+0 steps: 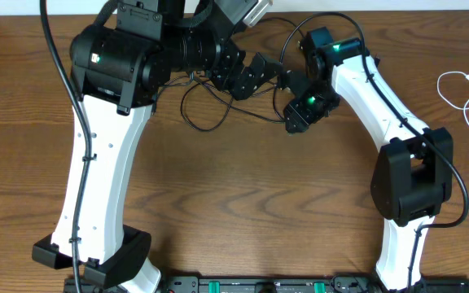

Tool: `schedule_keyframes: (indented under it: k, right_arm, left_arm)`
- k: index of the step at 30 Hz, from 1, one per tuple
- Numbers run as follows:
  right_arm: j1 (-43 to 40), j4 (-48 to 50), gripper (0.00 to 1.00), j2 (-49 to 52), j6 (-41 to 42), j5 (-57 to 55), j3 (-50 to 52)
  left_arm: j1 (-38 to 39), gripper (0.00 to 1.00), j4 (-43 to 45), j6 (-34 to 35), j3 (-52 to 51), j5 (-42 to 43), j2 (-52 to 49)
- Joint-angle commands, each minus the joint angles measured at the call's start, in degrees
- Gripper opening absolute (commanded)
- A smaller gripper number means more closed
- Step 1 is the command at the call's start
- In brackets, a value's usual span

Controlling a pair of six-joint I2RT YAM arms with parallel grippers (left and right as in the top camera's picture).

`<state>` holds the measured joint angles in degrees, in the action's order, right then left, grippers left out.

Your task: Untangle cables

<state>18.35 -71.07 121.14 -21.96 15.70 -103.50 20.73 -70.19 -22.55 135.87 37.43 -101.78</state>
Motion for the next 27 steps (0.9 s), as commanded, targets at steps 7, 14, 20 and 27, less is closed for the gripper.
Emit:
schedule_keyframes:
  k: [7,14,20,27]
  right_arm:
    - [0.17,5.88,0.63,0.07,2.36,1.18,0.2]
    - [0.74,11.82,0.63,0.7,8.92,1.22,0.22]
    - [1.64,15.67,0.63,0.83,11.69,1.16,0.24]
    - [2.01,17.51,0.64,2.69,13.2,1.18,0.57]
  left_arm:
    - [-0.02,0.99,0.0,0.2,0.15,1.18,1.86]
    - [-0.02,0.98,-0.61,0.87,0.15,1.18,2.91]
    - [-0.02,0.94,-0.15,4.07,0.15,1.16,5.07]
    - [-0.02,0.93,-0.17,4.02,0.15,1.16,8.55]
